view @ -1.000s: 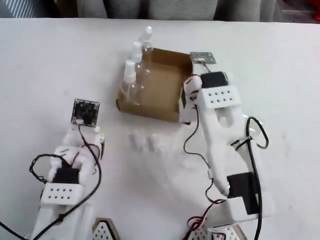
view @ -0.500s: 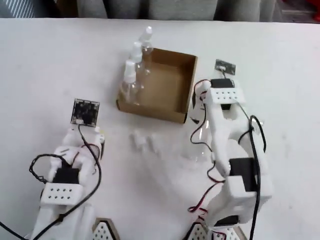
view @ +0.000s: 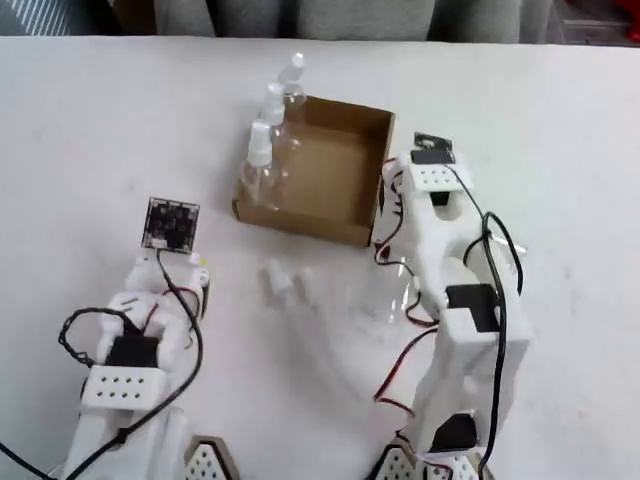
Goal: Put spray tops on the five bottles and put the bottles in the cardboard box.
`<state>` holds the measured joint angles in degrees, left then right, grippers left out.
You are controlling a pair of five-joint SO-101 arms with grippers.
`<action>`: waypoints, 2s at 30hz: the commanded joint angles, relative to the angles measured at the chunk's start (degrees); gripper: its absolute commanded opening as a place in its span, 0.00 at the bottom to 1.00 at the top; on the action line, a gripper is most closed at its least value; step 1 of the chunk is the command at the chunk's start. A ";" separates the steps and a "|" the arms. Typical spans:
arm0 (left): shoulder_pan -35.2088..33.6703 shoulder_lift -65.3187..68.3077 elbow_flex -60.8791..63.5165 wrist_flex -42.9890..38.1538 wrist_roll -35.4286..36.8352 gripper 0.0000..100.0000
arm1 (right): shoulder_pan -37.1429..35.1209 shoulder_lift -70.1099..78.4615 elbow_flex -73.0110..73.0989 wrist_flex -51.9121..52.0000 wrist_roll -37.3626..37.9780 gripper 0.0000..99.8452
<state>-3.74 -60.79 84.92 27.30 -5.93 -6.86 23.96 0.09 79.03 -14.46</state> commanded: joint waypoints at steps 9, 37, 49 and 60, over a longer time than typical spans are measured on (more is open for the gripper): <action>0.66 -1.54 -1.41 0.26 0.09 0.06 | 9.54 -8.40 -1.67 13.41 36.57 0.11; 0.75 -1.54 -1.41 0.26 0.09 0.06 | 61.93 -6.99 -0.79 2.42 76.22 0.11; 0.75 -1.54 -1.32 0.26 0.09 0.06 | 61.58 -29.41 24.53 -12.62 69.10 0.11; 0.75 -1.54 -1.32 0.44 0.09 0.06 | 59.82 -27.03 31.03 -28.18 69.36 0.18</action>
<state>-3.74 -60.79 84.92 27.30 -5.93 54.42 -3.30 31.47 51.96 52.09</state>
